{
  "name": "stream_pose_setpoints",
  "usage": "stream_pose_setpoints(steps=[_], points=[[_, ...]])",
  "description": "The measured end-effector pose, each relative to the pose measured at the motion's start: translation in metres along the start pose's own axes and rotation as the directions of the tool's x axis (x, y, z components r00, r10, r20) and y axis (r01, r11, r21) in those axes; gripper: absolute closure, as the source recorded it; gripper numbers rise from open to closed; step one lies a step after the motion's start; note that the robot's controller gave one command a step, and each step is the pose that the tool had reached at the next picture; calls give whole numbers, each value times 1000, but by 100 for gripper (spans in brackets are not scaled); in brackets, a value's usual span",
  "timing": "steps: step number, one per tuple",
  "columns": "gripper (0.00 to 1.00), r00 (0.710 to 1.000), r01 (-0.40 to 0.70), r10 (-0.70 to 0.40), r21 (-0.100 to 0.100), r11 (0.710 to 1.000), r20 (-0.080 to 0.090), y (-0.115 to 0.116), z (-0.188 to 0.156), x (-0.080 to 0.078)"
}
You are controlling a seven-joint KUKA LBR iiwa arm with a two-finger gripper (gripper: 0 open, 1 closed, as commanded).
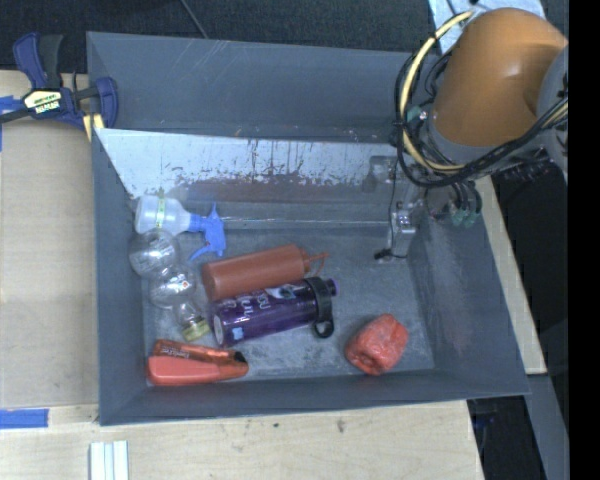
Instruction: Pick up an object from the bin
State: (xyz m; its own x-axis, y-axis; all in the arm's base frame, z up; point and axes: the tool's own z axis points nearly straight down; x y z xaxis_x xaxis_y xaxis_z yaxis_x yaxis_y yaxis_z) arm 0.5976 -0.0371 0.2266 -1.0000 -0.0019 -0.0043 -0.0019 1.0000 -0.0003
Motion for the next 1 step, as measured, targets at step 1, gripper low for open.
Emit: stream_pose_setpoints(steps=[1], points=[[0, 1000, 0, 0, 0, 1000, 0, 0, 0, 0]])
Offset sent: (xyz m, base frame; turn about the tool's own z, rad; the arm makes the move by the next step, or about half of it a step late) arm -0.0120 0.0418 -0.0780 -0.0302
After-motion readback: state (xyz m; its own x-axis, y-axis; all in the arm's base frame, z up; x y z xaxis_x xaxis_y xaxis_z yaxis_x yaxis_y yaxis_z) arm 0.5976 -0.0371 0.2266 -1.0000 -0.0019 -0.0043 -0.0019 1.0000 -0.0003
